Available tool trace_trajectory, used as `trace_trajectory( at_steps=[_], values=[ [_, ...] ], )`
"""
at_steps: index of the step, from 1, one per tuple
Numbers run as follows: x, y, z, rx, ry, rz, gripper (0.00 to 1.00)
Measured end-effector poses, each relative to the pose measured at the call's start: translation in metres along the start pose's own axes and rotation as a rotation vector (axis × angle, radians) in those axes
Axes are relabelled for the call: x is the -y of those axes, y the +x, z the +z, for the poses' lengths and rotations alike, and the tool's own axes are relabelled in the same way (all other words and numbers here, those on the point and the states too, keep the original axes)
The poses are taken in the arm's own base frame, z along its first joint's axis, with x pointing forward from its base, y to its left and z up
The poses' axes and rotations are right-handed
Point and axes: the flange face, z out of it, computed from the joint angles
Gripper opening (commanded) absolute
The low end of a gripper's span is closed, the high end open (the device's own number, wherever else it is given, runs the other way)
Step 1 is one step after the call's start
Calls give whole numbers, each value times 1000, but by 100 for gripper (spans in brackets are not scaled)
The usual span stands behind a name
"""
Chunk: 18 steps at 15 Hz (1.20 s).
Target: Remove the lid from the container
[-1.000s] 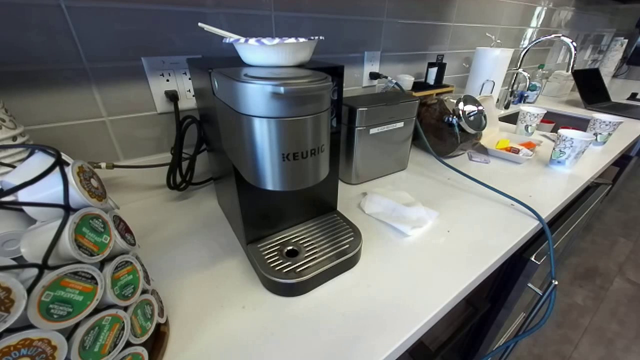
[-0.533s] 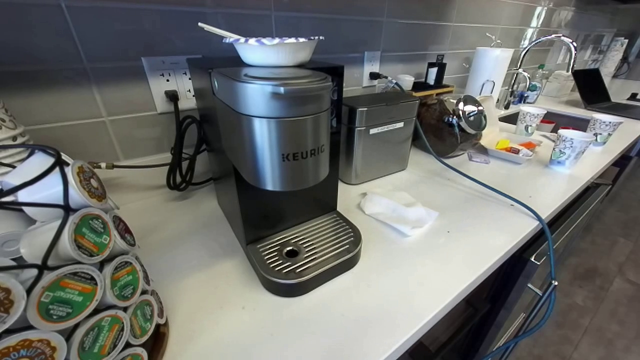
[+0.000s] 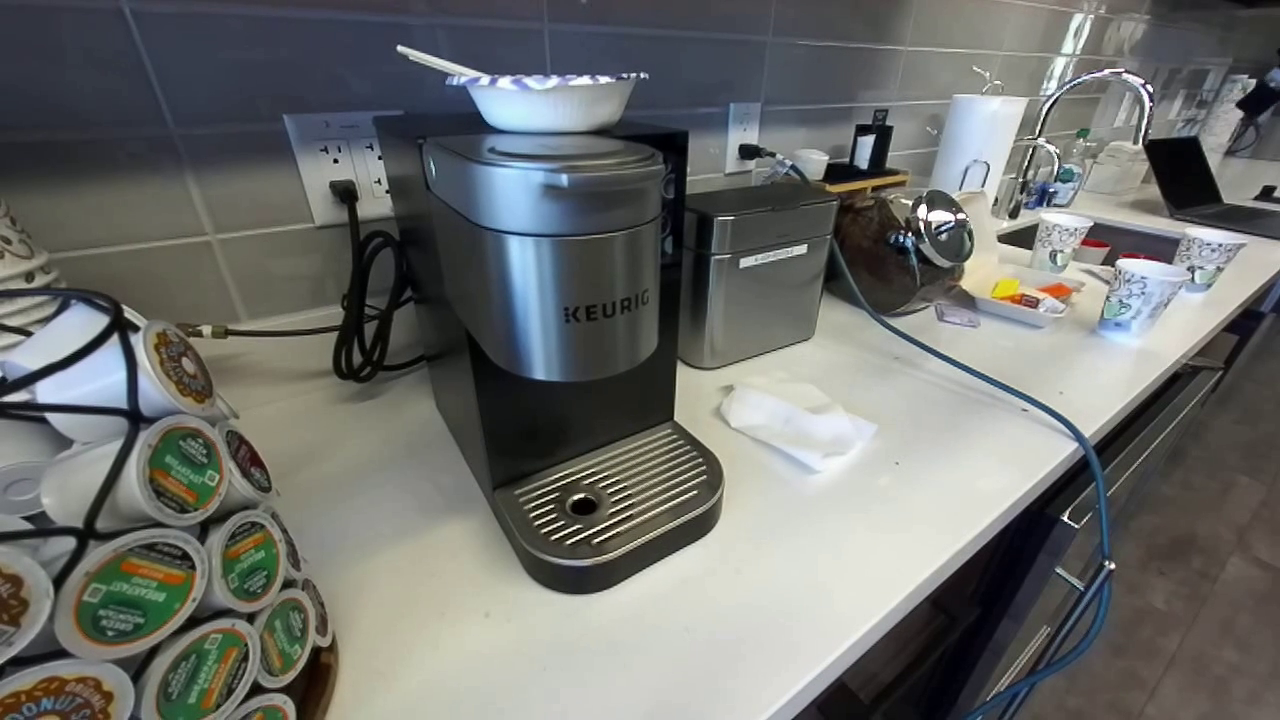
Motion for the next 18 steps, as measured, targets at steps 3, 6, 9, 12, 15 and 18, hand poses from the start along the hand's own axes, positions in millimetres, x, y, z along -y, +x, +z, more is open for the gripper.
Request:
trace_trajectory(
  at_steps=[3, 6, 9, 12, 15, 18],
  values=[
    [-27, 19, 16, -186, -40, -46, 100],
    [-39, 24, 61, -227, 39, -29, 100],
    [-35, 31, 75, -216, 53, -36, 100],
    [-35, 34, 74, -223, 55, -36, 100],
    [-38, 41, 88, -239, 118, -3, 100],
    [-49, 59, 108, -276, 170, 37, 100]
  ],
)
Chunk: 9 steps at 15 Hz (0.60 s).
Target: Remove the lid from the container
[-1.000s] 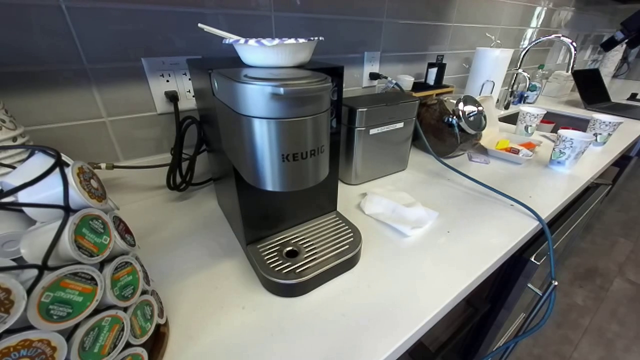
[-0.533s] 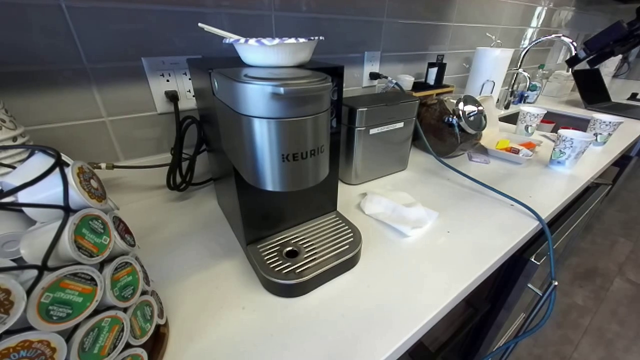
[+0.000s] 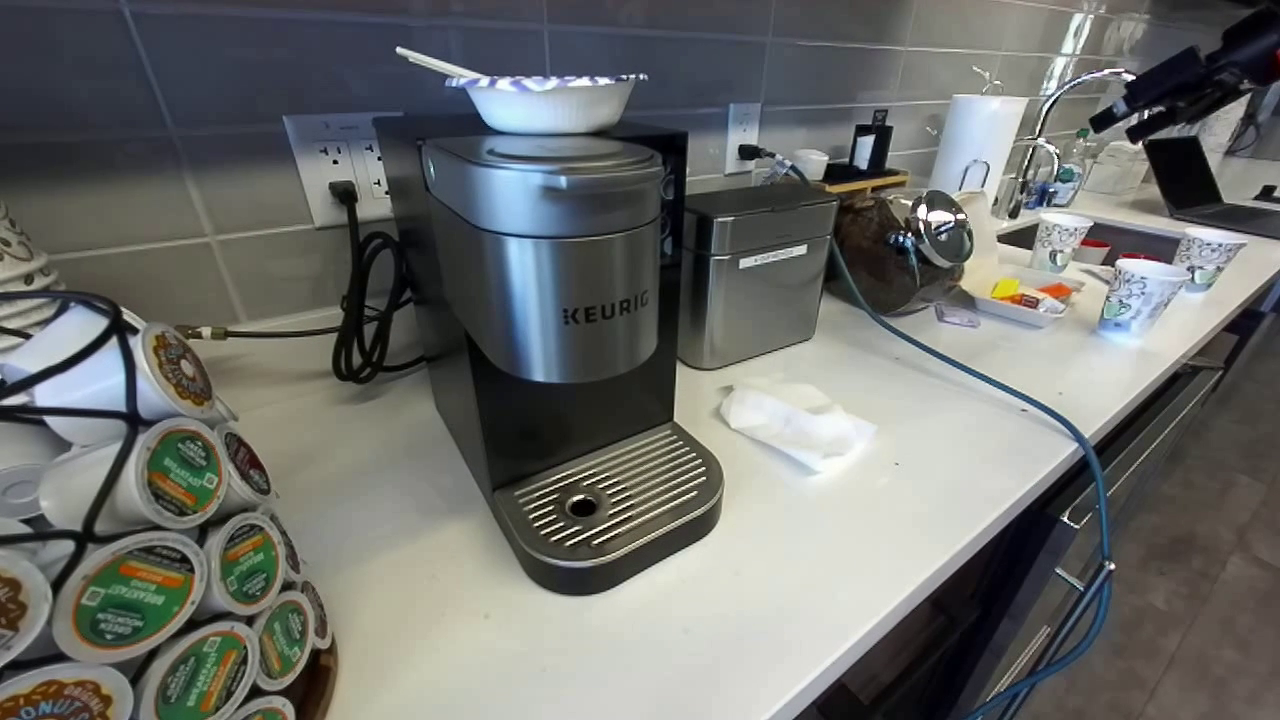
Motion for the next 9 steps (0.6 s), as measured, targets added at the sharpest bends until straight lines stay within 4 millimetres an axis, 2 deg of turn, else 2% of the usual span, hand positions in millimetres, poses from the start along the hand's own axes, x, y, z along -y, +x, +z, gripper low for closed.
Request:
trace_trajectory(
  at_steps=[2, 5, 9],
  values=[
    [-7, 11, 13, -13, 35, 27, 100],
    [-4, 20, 42, 46, 159, 64, 100],
    [-10, 13, 94, 151, 207, 111, 100]
  ],
)
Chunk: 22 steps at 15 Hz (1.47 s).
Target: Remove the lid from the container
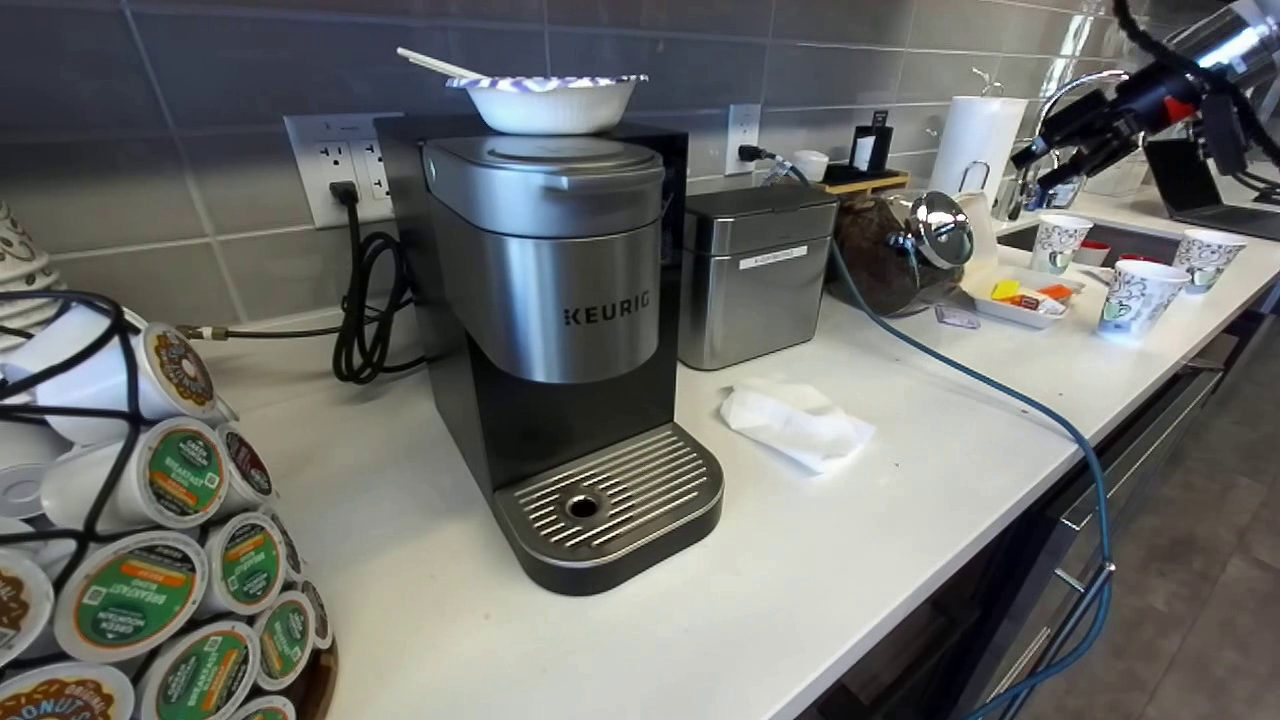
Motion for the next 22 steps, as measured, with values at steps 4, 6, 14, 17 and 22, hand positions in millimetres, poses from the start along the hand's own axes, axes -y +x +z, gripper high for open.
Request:
trace_trajectory(
  at_steps=[4, 6, 14, 17, 22],
  values=[
    [-17, 2, 27, 20, -28, 10, 100],
    [-16, 5, 32, 18, -43, -2, 100],
    [-24, 10, 45, -16, -56, 19, 100],
    [-22, 11, 51, -7, -51, 10, 100],
    [-22, 21, 69, -12, -117, 19, 100]
  ],
)
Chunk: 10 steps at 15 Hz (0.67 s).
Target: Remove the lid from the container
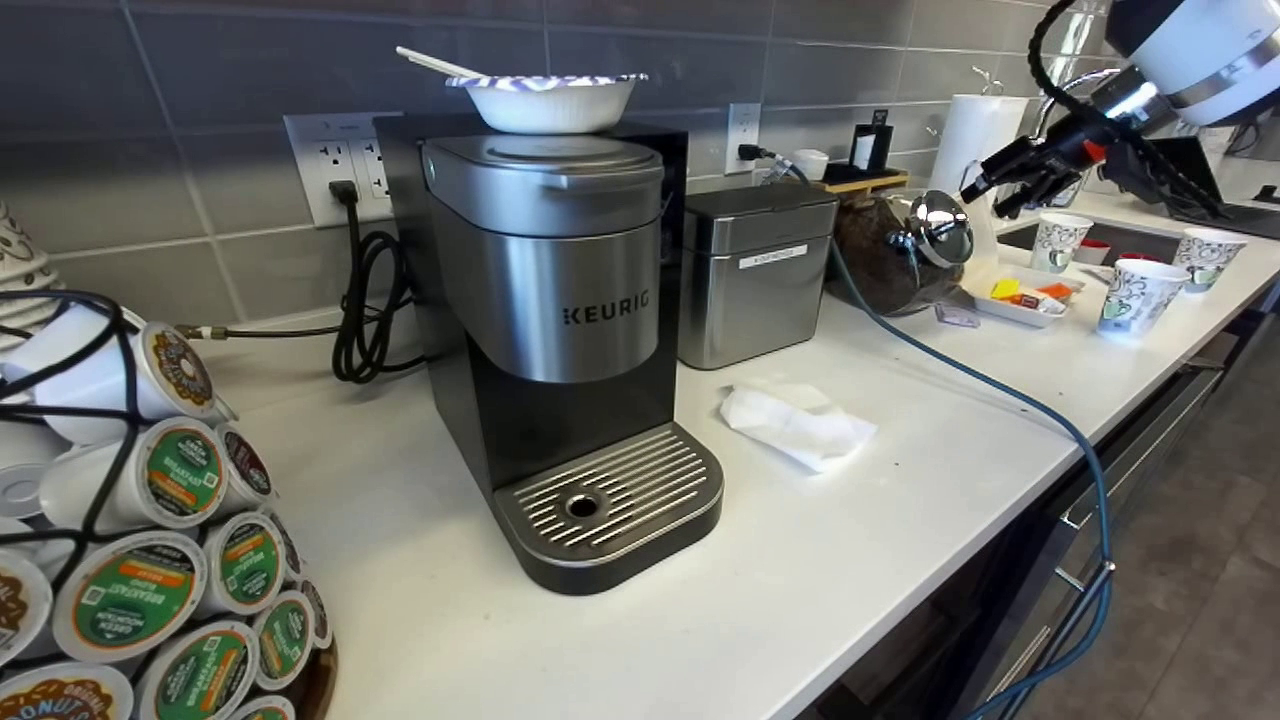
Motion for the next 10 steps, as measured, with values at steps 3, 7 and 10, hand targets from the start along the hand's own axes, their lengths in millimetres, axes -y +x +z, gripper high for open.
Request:
trace_trajectory(
  at_steps=[3, 7, 10],
  values=[
    [2, 2, 9, 24, -32, 10, 100],
    [9, 3, 17, 44, -37, 10, 97],
    [14, 4, 20, 48, -30, 12, 88]
  ],
)
